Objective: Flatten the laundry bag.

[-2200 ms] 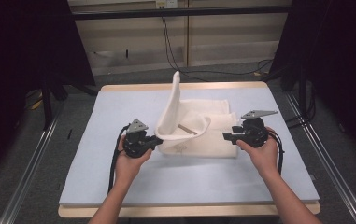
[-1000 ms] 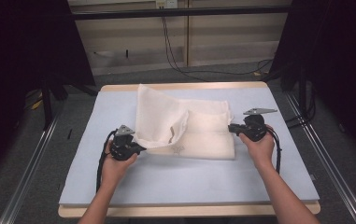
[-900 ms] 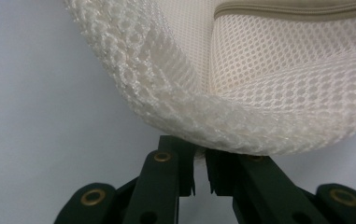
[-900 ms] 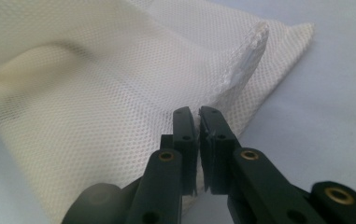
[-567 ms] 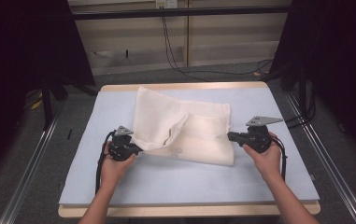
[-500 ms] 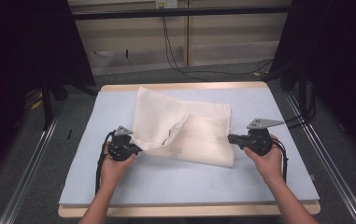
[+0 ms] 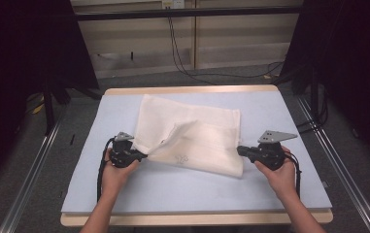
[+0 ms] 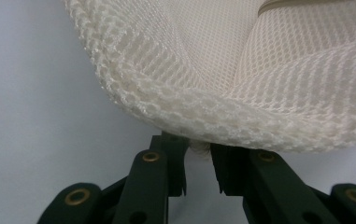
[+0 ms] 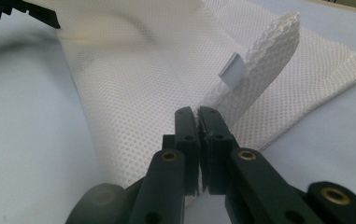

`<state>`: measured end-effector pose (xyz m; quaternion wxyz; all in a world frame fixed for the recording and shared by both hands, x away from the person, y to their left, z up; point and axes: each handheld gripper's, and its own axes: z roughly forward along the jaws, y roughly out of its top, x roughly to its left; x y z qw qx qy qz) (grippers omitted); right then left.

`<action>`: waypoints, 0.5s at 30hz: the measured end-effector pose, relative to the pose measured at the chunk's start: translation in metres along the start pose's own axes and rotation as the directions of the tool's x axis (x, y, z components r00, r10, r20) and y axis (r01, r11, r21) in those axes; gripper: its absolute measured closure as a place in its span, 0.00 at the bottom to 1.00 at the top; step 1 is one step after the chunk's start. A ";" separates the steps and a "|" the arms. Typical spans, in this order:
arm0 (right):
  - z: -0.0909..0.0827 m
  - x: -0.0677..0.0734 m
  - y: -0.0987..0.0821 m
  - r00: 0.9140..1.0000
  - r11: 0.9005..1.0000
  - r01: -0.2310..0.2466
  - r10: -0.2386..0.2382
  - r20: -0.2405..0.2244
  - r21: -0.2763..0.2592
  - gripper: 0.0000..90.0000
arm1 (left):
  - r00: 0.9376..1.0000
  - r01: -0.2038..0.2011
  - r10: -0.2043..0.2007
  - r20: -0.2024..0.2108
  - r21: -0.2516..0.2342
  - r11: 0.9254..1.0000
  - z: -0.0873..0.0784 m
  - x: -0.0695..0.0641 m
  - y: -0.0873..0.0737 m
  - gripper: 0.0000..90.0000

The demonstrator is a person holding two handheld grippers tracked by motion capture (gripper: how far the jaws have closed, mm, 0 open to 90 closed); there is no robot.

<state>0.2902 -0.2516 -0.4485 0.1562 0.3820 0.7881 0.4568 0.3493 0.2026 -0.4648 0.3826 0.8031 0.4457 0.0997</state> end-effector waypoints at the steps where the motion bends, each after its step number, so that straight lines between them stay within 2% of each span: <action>1: 0.000 0.000 0.000 1.000 1.000 0.000 0.000 0.000 0.000 0.96 | 1.000 0.006 -0.006 0.001 0.000 1.000 0.000 0.000 0.000 0.84; 2: 0.000 0.000 0.001 1.000 1.000 0.002 -0.002 0.001 0.002 0.96 | 1.000 0.000 0.000 -0.002 0.002 1.000 -0.001 0.002 0.000 0.82; 3: 0.001 0.001 0.002 1.000 1.000 0.014 -0.014 0.001 0.000 0.96 | 1.000 0.014 -0.014 -0.011 -0.017 1.000 -0.001 0.001 0.000 0.77; 4: 0.001 0.001 0.002 1.000 1.000 0.014 -0.014 0.001 0.000 0.96 | 1.000 0.014 -0.014 -0.013 -0.017 1.000 -0.002 0.001 0.000 0.77; 6: 0.002 0.003 0.002 1.000 1.000 0.011 -0.011 -0.001 0.000 0.96 | 1.000 0.019 -0.019 -0.021 -0.023 1.000 -0.005 0.003 0.001 0.68; 7: 0.002 0.003 0.002 1.000 1.000 0.019 -0.019 -0.003 0.000 0.96 | 1.000 0.014 -0.014 -0.022 -0.019 1.000 -0.006 0.003 0.002 0.68; 8: 0.003 0.004 0.003 1.000 1.000 0.025 -0.025 -0.005 0.000 0.96 | 0.999 0.003 -0.004 -0.034 -0.016 1.000 -0.008 0.003 0.002 0.62; 9: 0.003 0.004 0.003 1.000 1.000 0.025 -0.025 -0.005 0.000 0.96 | 0.999 -0.022 0.021 -0.040 -0.004 1.000 -0.010 0.003 0.003 0.62; 10: 0.003 0.005 0.003 1.000 1.000 0.026 -0.026 -0.007 0.001 0.96 | 0.999 -0.028 0.028 -0.040 0.001 1.000 -0.011 0.003 0.003 0.60; 14: 0.006 0.010 0.005 0.999 0.999 0.043 -0.043 -0.016 -0.001 0.96 | 0.998 -0.020 0.019 -0.061 -0.004 1.000 -0.014 0.005 0.002 0.48; 15: 0.006 0.010 0.005 0.999 0.999 0.043 -0.043 -0.016 -0.001 0.96 | 0.998 -0.019 0.018 -0.059 -0.001 1.000 -0.016 0.006 0.002 0.48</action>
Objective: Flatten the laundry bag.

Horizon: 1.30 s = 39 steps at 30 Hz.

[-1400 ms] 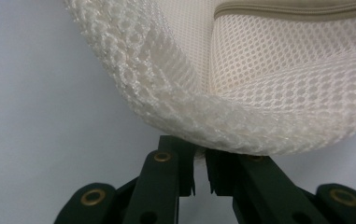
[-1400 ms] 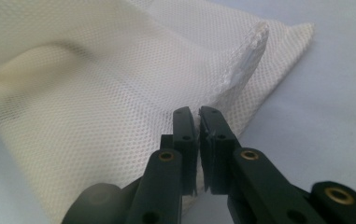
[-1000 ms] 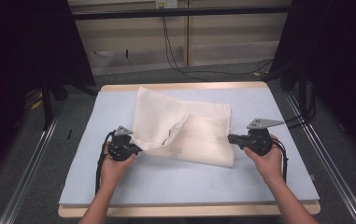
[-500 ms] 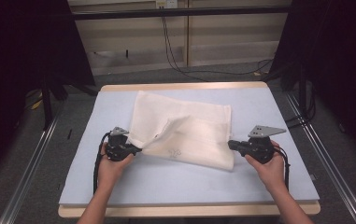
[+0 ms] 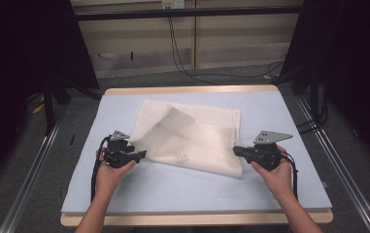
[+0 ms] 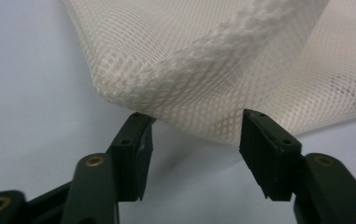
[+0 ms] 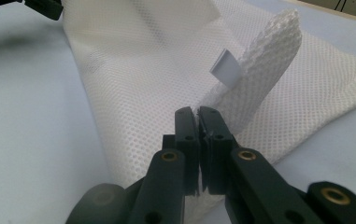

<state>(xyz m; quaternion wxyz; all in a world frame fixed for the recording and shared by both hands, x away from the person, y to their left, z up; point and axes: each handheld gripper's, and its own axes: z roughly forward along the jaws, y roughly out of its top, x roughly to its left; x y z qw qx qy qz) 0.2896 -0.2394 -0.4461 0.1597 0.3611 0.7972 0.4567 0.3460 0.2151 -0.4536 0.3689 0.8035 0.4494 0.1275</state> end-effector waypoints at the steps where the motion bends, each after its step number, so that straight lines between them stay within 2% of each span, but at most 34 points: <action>1: 0.001 0.001 0.000 1.000 1.000 0.005 -0.005 -0.002 0.001 0.96 | 1.000 0.005 -0.005 0.003 -0.001 1.000 -0.001 0.001 -0.001 0.47; 6: 0.006 0.012 0.001 0.999 0.999 0.036 -0.035 -0.034 0.009 0.96 | 1.000 -0.008 0.008 -0.004 -0.011 1.000 -0.008 0.000 0.002 0.40; 7: 0.009 0.016 0.000 0.997 0.999 0.051 -0.050 -0.054 0.019 0.97 | 1.000 -0.012 0.012 0.001 -0.018 1.000 -0.010 -0.001 0.004 0.37; 9: 0.010 0.017 0.000 0.997 0.998 0.053 -0.051 -0.059 0.022 0.97 | 1.000 -0.006 0.006 -0.008 -0.028 1.000 -0.011 -0.004 0.007 0.37; 10: 0.011 0.020 -0.001 0.996 0.998 0.059 -0.057 -0.064 0.029 0.97 | 1.000 -0.017 0.017 -0.005 -0.023 1.000 -0.012 -0.005 0.008 0.36; 14: 0.020 0.032 -0.006 0.989 0.993 0.096 -0.087 -0.123 0.063 1.00 | 0.999 -0.032 0.032 -0.004 -0.041 0.999 -0.012 -0.012 0.012 0.33; 16: 0.022 0.035 -0.007 0.987 0.992 0.103 -0.093 -0.134 0.071 1.00 | 1.000 -0.018 0.018 -0.006 -0.053 0.998 -0.012 -0.013 0.013 0.32; 19: 0.025 0.039 -0.010 0.984 0.989 0.119 -0.105 -0.145 0.092 1.00 | 1.000 -0.025 0.024 -0.006 -0.047 0.999 -0.012 -0.014 0.015 0.32; 20: 0.025 0.039 -0.010 0.983 0.989 0.118 -0.103 -0.150 0.093 1.00 | 1.000 -0.020 0.021 0.014 -0.061 0.998 -0.012 -0.018 0.017 0.32; 24: 0.025 0.039 -0.010 0.983 0.989 0.114 -0.098 -0.155 0.098 1.00 | 0.998 -0.038 0.041 0.049 -0.063 0.997 -0.007 -0.029 0.021 0.31; 28: 0.026 0.042 -0.010 0.981 0.987 0.121 -0.103 -0.164 0.105 1.00 | 0.992 -0.044 0.051 0.114 -0.063 0.997 0.002 -0.044 0.026 0.30; 31: 0.026 0.047 -0.010 0.973 0.984 0.142 -0.118 -0.196 0.111 1.00 | 0.987 -0.064 0.071 0.147 -0.055 0.996 0.012 -0.058 0.031 0.28; 33: 0.027 0.049 -0.010 0.972 0.983 0.145 -0.121 -0.199 0.114 1.00 | 0.986 -0.051 0.060 0.156 -0.058 0.997 0.015 -0.063 0.032 0.28; 36: 0.028 0.054 -0.011 0.966 0.979 0.165 -0.136 -0.218 0.122 1.00 | 0.980 -0.073 0.081 0.179 -0.050 0.996 0.019 -0.069 0.035 0.27; 39: 0.031 0.057 -0.012 0.961 0.976 0.176 -0.143 -0.237 0.127 1.00 | 0.978 -0.064 0.073 0.194 -0.055 0.996 0.025 -0.077 0.037 0.26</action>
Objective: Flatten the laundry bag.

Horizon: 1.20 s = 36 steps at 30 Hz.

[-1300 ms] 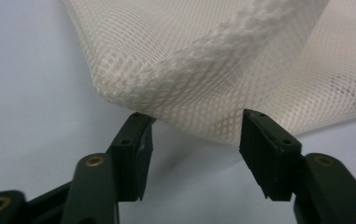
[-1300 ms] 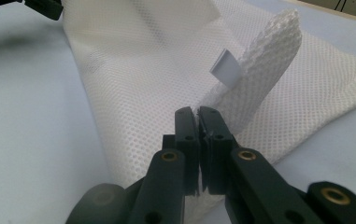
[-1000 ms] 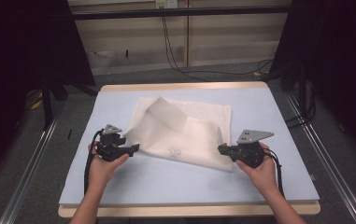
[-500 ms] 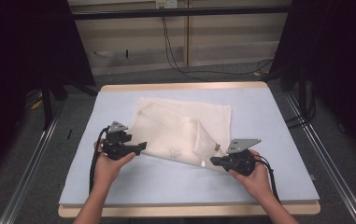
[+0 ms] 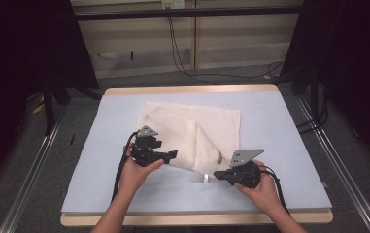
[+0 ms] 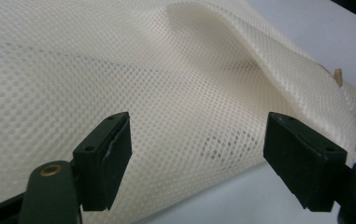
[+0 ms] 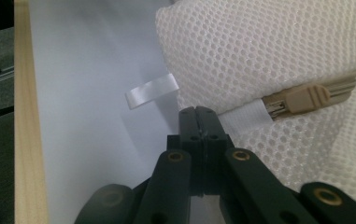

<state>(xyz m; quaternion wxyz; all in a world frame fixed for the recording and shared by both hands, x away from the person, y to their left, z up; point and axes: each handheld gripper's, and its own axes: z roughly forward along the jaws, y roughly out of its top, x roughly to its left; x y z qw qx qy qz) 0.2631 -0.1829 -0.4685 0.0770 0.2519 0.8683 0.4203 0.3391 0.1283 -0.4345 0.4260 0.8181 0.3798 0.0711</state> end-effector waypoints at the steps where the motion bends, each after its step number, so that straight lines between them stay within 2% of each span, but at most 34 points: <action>1: 0.002 0.001 0.000 1.000 1.000 0.004 -0.004 -0.005 0.007 1.00 | 1.000 -0.014 0.014 0.002 0.013 1.000 0.001 -0.001 0.001 0.26; 2: 0.003 0.003 0.000 1.000 1.000 0.009 -0.008 -0.012 0.015 1.00 | 1.000 -0.001 0.001 0.006 0.003 1.000 0.004 -0.003 0.001 0.26; 4: 0.007 0.006 0.000 0.999 0.999 0.019 -0.018 -0.038 0.033 1.00 | 1.000 -0.013 0.013 0.012 0.013 1.000 0.007 -0.006 0.002 0.26; 5: 0.009 0.007 -0.001 0.999 0.999 0.028 -0.026 -0.047 0.043 1.00 | 1.000 -0.006 0.005 0.016 0.009 1.000 0.008 -0.007 0.003 0.27; 9: 0.015 0.013 -0.001 0.997 0.994 0.070 -0.066 -0.051 0.087 1.00 | 0.999 -0.015 0.015 0.032 0.010 1.000 0.016 -0.013 0.006 0.28; 10: 0.014 0.013 0.000 0.998 0.995 0.061 -0.058 -0.037 0.081 1.00 | 0.999 -0.023 0.022 0.026 0.017 1.000 0.018 -0.015 0.006 0.28; 11: 0.009 0.010 0.002 0.999 0.998 0.045 -0.045 -0.009 0.053 1.00 | 0.999 -0.042 0.041 0.022 0.036 0.999 0.020 -0.016 0.007 0.28; 12: 0.009 0.010 0.002 0.999 0.998 0.045 -0.045 -0.009 0.053 1.00 | 0.999 -0.042 0.041 0.022 0.036 0.999 0.020 -0.016 0.007 0.28; 13: 0.004 0.007 0.002 1.000 0.999 0.022 -0.022 0.006 0.033 1.00 | 0.999 -0.051 0.050 0.015 0.049 0.997 0.020 -0.016 0.006 0.28; 14: -0.007 -0.001 0.001 0.998 0.999 -0.035 0.036 0.054 -0.022 0.96 | 0.999 -0.051 0.051 0.003 0.054 0.997 0.020 -0.015 0.005 0.28; 15: -0.011 -0.004 0.000 0.995 0.998 -0.052 0.056 0.083 -0.044 0.86 | 0.999 -0.047 0.047 -0.002 0.054 0.997 0.018 -0.012 0.003 0.28; 16: -0.016 -0.008 -0.001 0.987 0.993 -0.088 0.097 0.130 -0.078 0.80 | 0.999 -0.046 0.047 -0.010 0.054 0.998 0.017 -0.010 0.001 0.29; 17: -0.016 -0.008 -0.001 0.987 0.993 -0.088 0.097 0.130 -0.078 0.80 | 0.999 -0.046 0.047 -0.010 0.054 0.998 0.017 -0.010 0.001 0.29; 19: -0.024 -0.017 -0.002 0.972 0.984 -0.133 0.153 0.179 -0.122 0.77 | 0.999 -0.036 0.037 -0.024 0.052 0.998 0.015 -0.006 -0.002 0.29; 20: -0.027 -0.021 -0.002 0.960 0.978 -0.154 0.181 0.211 -0.141 0.69 | 0.999 -0.034 0.036 -0.033 0.068 0.997 0.014 -0.004 -0.004 0.30; 21: -0.031 -0.026 -0.002 0.941 0.971 -0.179 0.216 0.259 -0.158 0.60 | 0.999 -0.030 0.032 -0.035 0.063 0.998 0.014 -0.003 -0.005 0.30; 22: -0.033 -0.030 -0.002 0.932 0.968 -0.188 0.230 0.279 -0.167 0.58 | 0.999 -0.036 0.038 -0.037 0.067 0.997 0.013 0.000 -0.007 0.30; 23: -0.036 -0.035 -0.002 0.918 0.962 -0.204 0.252 0.306 -0.180 0.55 | 0.999 -0.034 0.037 -0.038 0.066 0.997 0.012 0.001 -0.008 0.30; 24: -0.038 -0.039 -0.003 0.897 0.954 -0.226 0.283 0.339 -0.197 0.48 | 0.998 -0.039 0.043 -0.043 0.078 0.996 0.011 0.002 -0.009 0.30; 25: -0.040 -0.044 -0.004 0.877 0.946 -0.249 0.312 0.366 -0.209 0.45 | 0.999 -0.032 0.035 -0.042 0.063 0.997 0.011 0.003 -0.010 0.30; 27: -0.043 -0.054 -0.007 0.841 0.929 -0.300 0.365 0.399 -0.219 0.40 | 0.998 -0.030 0.034 -0.047 0.074 0.997 0.009 0.005 -0.012 0.30; 28: -0.045 -0.063 -0.012 0.814 0.916 -0.336 0.400 0.420 -0.220 0.38 | 0.998 -0.039 0.043 -0.045 0.076 0.996 0.007 0.007 -0.013 0.30; 29: -0.045 -0.063 -0.012 0.814 0.916 -0.336 0.400 0.420 -0.220 0.38 | 0.998 -0.027 0.031 -0.048 0.067 0.997 0.008 0.007 -0.014 0.30; 30: -0.045 -0.067 -0.014 0.798 0.907 -0.363 0.421 0.432 -0.214 0.37 | 0.998 -0.023 0.027 -0.053 0.070 0.997 0.007 0.008 -0.015 0.30; 32: -0.045 -0.073 -0.018 0.771 0.891 -0.406 0.454 0.446 -0.204 0.33 | 0.998 -0.021 0.025 -0.052 0.069 0.997 0.007 0.010 -0.017 0.30; 33: -0.045 -0.076 -0.020 0.769 0.884 -0.419 0.467 0.437 -0.209 0.33 | 0.998 -0.017 0.021 -0.051 0.067 0.998 0.007 0.011 -0.018 0.30; 35: -0.043 -0.081 -0.023 0.775 0.868 -0.446 0.497 0.389 -0.220 0.36 | 0.999 -0.016 0.019 -0.045 0.069 0.997 0.008 0.012 -0.019 0.30; 36: -0.042 -0.081 -0.022 0.785 0.872 -0.435 0.490 0.379 -0.226 0.44 | 0.999 -0.014 0.016 -0.039 0.071 0.997 0.008 0.013 -0.019 0.30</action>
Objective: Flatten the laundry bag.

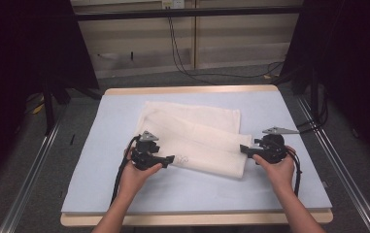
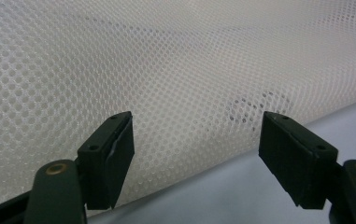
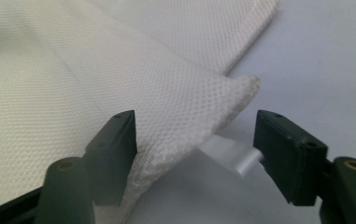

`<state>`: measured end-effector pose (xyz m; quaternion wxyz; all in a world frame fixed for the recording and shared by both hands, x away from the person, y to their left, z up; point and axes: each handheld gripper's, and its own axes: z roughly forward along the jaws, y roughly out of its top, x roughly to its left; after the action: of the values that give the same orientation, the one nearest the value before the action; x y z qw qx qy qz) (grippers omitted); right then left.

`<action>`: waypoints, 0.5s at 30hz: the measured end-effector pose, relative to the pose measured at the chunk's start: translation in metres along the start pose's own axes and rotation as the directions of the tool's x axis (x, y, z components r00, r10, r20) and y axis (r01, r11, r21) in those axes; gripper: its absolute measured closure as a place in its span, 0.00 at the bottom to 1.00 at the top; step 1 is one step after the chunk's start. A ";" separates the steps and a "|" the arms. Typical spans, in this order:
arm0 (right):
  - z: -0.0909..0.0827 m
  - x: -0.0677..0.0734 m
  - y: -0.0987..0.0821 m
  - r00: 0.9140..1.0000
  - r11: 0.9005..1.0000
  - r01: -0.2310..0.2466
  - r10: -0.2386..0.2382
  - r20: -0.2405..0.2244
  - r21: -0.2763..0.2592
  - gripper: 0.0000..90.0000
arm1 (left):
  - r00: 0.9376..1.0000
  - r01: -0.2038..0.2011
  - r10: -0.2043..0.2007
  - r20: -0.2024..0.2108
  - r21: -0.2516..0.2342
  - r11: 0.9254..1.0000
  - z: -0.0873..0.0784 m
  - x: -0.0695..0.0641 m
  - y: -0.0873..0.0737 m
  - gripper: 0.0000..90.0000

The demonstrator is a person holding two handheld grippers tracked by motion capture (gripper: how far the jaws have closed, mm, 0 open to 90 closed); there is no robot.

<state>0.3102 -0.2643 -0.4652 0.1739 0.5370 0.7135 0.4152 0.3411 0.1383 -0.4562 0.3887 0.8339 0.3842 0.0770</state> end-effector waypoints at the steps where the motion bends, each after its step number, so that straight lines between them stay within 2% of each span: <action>1: 0.001 0.001 0.000 0.999 1.000 0.020 -0.020 -0.035 -0.006 0.52 | 1.000 0.002 -0.002 -0.002 -0.002 1.000 0.001 0.000 0.000 0.30; 3: 0.003 0.005 0.001 0.996 0.998 0.058 -0.059 -0.065 -0.013 0.69 | 1.000 0.003 -0.003 0.001 -0.001 1.000 0.001 -0.001 0.000 0.30; 5: 0.002 0.011 0.001 0.987 0.994 0.106 -0.109 -0.116 -0.033 0.88 | 1.000 0.004 -0.004 -0.003 -0.007 1.000 0.000 -0.001 0.000 0.30; 6: 0.001 0.015 0.001 0.981 0.991 0.128 -0.133 -0.139 -0.043 0.90 | 1.000 0.006 -0.006 -0.006 -0.009 1.000 -0.001 -0.001 0.000 0.30; 7: -0.001 0.020 0.000 0.969 0.986 0.159 -0.166 -0.182 -0.051 0.92 | 1.000 0.009 -0.009 -0.003 -0.014 1.000 -0.001 -0.001 0.000 0.30; 8: -0.003 0.024 -0.001 0.962 0.983 0.176 -0.184 -0.200 -0.056 0.92 | 1.000 0.012 -0.012 0.000 -0.015 1.000 -0.002 -0.001 0.000 0.30; 9: -0.003 0.024 -0.001 0.962 0.983 0.176 -0.184 -0.200 -0.056 0.92 | 1.000 0.007 -0.007 0.001 -0.017 1.000 -0.002 0.000 0.001 0.30; 11: -0.006 0.035 -0.004 0.938 0.969 0.238 -0.248 -0.244 -0.072 0.92 | 1.000 0.017 -0.017 -0.003 -0.024 1.000 -0.003 0.000 0.001 0.30; 12: -0.008 0.046 -0.007 0.910 0.953 0.291 -0.303 -0.282 -0.085 0.92 | 1.000 0.017 -0.017 -0.003 -0.024 1.000 -0.003 -0.001 0.002 0.30; 13: -0.008 0.046 -0.007 0.910 0.953 0.291 -0.303 -0.282 -0.085 0.92 | 1.000 0.007 -0.007 -0.005 -0.019 1.000 -0.004 -0.001 0.002 0.30; 15: -0.009 0.060 -0.011 0.871 0.929 0.358 -0.370 -0.324 -0.100 0.92 | 1.000 0.022 -0.022 -0.005 -0.032 0.999 -0.005 -0.002 0.004 0.29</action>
<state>0.2752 -0.2143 -0.4563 0.1342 0.3109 0.8130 0.4737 0.3394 0.1385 -0.4496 0.4019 0.8231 0.3931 0.0810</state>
